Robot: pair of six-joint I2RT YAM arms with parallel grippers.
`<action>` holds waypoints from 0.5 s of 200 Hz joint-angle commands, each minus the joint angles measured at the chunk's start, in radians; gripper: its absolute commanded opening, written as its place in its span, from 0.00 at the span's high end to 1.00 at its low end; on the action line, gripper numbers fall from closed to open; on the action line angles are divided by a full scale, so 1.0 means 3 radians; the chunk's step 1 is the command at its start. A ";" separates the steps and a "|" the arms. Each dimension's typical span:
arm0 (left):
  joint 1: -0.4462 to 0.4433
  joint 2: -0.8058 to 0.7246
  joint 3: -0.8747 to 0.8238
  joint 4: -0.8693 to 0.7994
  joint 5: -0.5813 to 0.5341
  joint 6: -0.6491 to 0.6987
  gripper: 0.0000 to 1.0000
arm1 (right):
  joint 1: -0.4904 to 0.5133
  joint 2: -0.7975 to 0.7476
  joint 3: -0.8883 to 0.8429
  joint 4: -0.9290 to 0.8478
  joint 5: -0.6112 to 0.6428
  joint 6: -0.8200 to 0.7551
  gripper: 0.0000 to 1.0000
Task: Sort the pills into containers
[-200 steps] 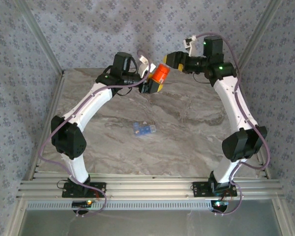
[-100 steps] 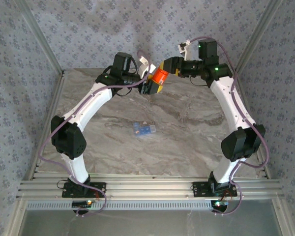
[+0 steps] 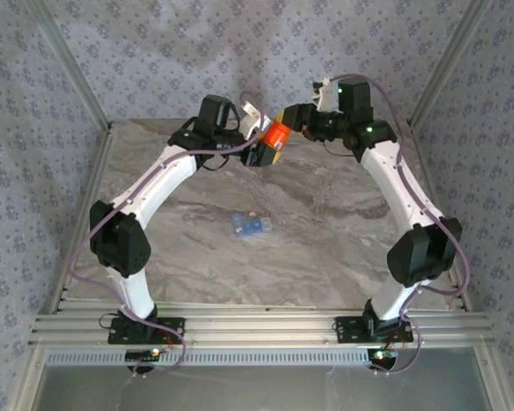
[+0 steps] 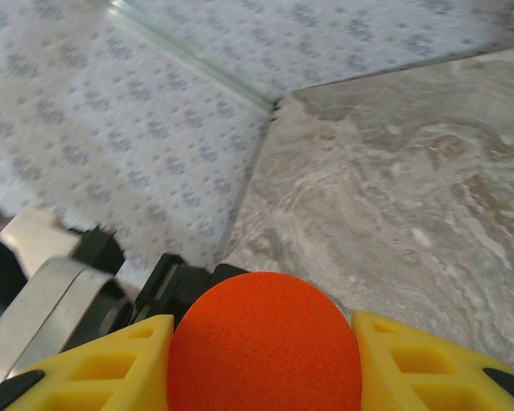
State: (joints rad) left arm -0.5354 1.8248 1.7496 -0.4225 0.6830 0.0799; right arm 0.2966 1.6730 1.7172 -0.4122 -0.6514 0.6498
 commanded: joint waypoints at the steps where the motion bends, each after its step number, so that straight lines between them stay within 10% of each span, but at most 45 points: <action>1: -0.0148 -0.0216 -0.0122 0.0537 -0.0772 0.0278 1.00 | 0.0238 -0.0169 -0.0319 -0.0019 0.0834 0.0647 0.58; 35: -0.0235 -0.0390 -0.0524 0.1123 -0.1407 0.0253 1.00 | 0.0496 -0.0264 -0.0484 0.0286 0.1341 0.0965 0.57; 100: -0.0158 -0.0473 -0.0825 0.1432 -0.1366 0.0001 1.00 | 0.0316 -0.0411 -0.0462 0.0320 0.1295 0.1084 0.37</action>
State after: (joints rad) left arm -0.6025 1.7409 1.5154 -0.1608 0.3092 0.1448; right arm 0.4168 1.6161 1.5803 -0.2993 -0.2474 0.9134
